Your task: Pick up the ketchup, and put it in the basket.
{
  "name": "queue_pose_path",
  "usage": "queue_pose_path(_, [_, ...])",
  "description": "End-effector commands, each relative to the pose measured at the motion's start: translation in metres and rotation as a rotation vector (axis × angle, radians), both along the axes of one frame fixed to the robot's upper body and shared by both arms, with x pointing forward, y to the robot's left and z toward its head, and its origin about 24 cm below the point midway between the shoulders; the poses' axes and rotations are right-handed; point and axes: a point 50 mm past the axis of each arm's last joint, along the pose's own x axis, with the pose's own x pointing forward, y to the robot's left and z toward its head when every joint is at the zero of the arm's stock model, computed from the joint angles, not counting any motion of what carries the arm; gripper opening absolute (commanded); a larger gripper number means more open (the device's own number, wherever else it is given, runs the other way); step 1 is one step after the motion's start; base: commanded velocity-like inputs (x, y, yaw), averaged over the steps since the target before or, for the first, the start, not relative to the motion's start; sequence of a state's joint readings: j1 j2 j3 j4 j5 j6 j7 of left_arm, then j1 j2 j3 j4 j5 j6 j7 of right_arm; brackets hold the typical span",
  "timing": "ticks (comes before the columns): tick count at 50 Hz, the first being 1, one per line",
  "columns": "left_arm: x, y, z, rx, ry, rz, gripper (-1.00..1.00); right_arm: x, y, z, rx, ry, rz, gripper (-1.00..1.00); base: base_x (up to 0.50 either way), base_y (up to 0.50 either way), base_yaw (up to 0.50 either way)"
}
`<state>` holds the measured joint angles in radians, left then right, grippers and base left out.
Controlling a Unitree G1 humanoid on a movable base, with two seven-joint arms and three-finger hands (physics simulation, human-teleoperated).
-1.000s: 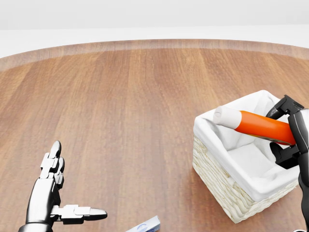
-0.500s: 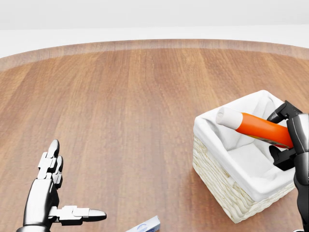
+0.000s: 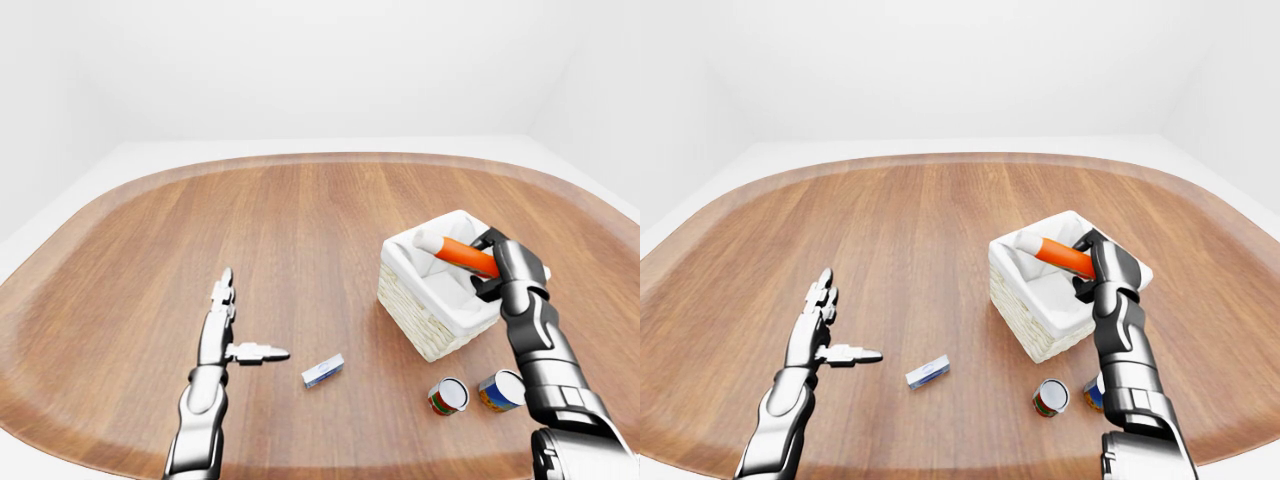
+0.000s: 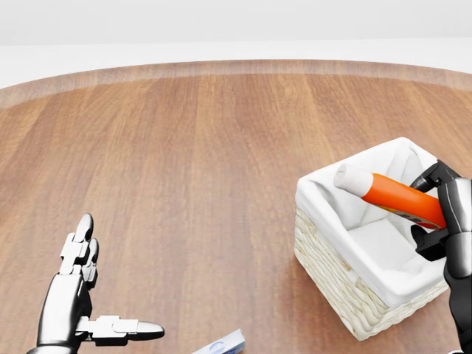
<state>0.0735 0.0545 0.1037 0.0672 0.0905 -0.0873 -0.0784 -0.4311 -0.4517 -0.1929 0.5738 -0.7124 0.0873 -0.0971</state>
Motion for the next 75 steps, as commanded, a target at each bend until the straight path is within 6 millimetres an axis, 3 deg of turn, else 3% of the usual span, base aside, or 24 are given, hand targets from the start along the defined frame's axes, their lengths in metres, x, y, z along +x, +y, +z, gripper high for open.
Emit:
queue_pose_path(1, [-0.001,-0.001,0.001,0.002,-0.002,-0.005,1.0,0.001,-0.004,-0.005,-0.004,0.004,-0.033,-1.0,0.0,0.0,0.0])
queue_pose_path(2, [-0.001,-0.001,0.001,0.002,-0.003,-0.006,1.0,0.001,-0.004,-0.005,-0.002,0.0,-0.036,-0.96,0.0,0.0,0.0])
queue_pose_path(3, [-0.001,-0.001,0.001,0.002,-0.003,-0.006,1.0,0.001,-0.004,-0.004,0.0,-0.004,-0.037,0.23,0.0,0.0,0.0])
queue_pose_path(4, [-0.001,-0.001,0.001,0.002,-0.003,-0.006,1.0,0.001,-0.004,-0.004,0.001,-0.006,-0.035,1.0,0.0,0.0,0.0])
queue_pose_path(31, [-0.002,-0.005,-0.003,0.008,0.011,-0.014,1.0,-0.002,-0.002,0.0,0.007,-0.029,-0.022,1.0,0.0,0.0,0.0])
queue_pose_path(38, [-0.003,-0.006,-0.003,0.01,0.014,-0.019,1.0,-0.009,0.009,0.016,0.005,-0.084,0.044,1.0,0.0,0.0,0.0])
queue_pose_path(48, [-0.004,-0.006,-0.004,0.012,0.018,-0.021,1.0,-0.043,0.039,0.07,-0.049,-0.243,0.21,1.0,0.0,0.0,0.0])
queue_pose_path(53, [-0.004,-0.006,-0.003,0.012,0.016,-0.022,1.0,-0.055,0.051,0.082,-0.073,-0.271,0.253,1.0,0.0,0.0,0.0])
queue_pose_path(60, [-0.004,-0.006,-0.003,0.01,0.012,-0.023,1.0,-0.085,0.08,0.104,-0.116,-0.334,0.337,1.0,0.0,0.0,0.0])
queue_pose_path(75, [-0.006,-0.005,0.002,0.008,-0.006,-0.025,1.0,-0.144,0.119,0.133,-0.18,-0.415,0.42,1.0,0.0,0.0,0.0])
